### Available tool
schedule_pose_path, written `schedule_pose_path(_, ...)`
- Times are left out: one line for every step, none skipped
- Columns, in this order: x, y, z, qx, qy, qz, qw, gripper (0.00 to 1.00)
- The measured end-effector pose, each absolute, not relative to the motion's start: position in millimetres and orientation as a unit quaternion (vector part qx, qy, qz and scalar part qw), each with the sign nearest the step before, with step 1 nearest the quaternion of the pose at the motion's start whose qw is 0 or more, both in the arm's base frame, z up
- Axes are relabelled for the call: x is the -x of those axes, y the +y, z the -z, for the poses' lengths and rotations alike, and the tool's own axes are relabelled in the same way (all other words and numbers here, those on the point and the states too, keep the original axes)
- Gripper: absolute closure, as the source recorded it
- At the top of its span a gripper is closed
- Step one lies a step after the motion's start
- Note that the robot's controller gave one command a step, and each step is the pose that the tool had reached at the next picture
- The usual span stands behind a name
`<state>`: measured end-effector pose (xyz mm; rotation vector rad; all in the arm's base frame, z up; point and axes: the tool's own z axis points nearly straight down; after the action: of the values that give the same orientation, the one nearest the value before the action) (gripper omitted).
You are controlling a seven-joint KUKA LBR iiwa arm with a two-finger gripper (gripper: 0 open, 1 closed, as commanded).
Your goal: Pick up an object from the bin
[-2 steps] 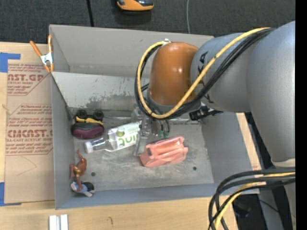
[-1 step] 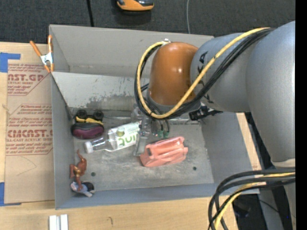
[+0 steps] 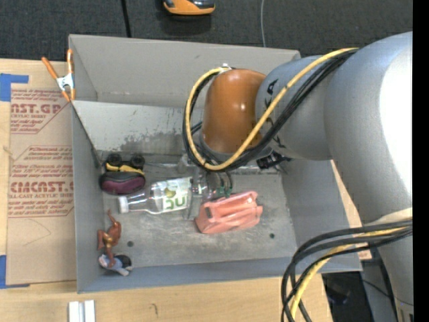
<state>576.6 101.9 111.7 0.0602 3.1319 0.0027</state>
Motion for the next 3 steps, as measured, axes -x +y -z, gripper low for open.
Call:
schedule_pose_path(-591.2, 107.6, -84.0, 0.044, 0.999, 0.0, 0.001, 0.0)
schedule_pose_path(-588.7, 102.6, -74.9, 0.01, 1.0, -0.001, 0.0, 1.0)
schedule_pose_path(-588.7, 102.5, -74.9, 0.01, 1.0, -0.001, 0.0, 1.0)
